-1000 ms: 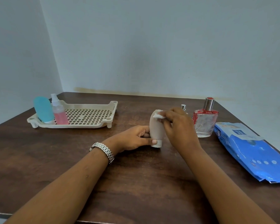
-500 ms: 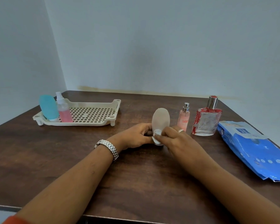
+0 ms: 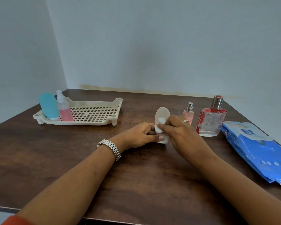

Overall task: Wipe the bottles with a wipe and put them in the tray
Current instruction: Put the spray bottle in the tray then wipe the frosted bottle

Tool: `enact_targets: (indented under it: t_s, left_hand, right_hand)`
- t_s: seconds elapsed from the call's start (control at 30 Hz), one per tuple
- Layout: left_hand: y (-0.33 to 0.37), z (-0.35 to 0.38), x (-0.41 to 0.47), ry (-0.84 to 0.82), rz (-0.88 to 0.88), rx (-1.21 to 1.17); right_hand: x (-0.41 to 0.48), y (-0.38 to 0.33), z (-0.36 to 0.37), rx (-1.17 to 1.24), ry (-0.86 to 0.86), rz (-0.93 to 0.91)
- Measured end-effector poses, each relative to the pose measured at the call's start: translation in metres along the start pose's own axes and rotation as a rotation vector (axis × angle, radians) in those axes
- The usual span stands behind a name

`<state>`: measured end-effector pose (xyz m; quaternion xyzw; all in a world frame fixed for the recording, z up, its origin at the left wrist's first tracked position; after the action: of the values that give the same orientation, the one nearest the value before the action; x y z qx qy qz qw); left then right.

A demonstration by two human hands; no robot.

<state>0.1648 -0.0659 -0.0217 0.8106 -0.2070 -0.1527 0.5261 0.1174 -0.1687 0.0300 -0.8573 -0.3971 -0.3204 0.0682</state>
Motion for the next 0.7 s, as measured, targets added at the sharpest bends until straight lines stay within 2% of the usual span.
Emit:
enact_targets:
  t_s: [0.27, 0.43, 0.7]
  left_hand:
    - [-0.002, -0.003, -0.003, 0.045, -0.009, -0.124]
    - [-0.002, -0.01, -0.005, 0.104, 0.012, -0.177]
    - [0.0, -0.015, -0.009, 0.137, 0.044, -0.271]
  right_hand:
    - [-0.008, -0.005, 0.0, 0.128, 0.0, 0.03]
    - [-0.01, -0.001, -0.009, 0.292, 0.084, 0.083]
    - [-0.01, 0.009, -0.01, 0.413, 0.171, 0.11]
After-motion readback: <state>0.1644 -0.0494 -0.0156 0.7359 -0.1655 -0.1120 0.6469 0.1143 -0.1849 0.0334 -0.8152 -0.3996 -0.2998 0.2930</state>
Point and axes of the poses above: each hand's wrist, its own x-axis towards the middle knuckle, its own z-axis out of the palm, y = z × x, the point moved 7 cm from there along x, towards the middle knuckle, and after that the axes turned 4 degrees about -z, right-handed, at the moved point
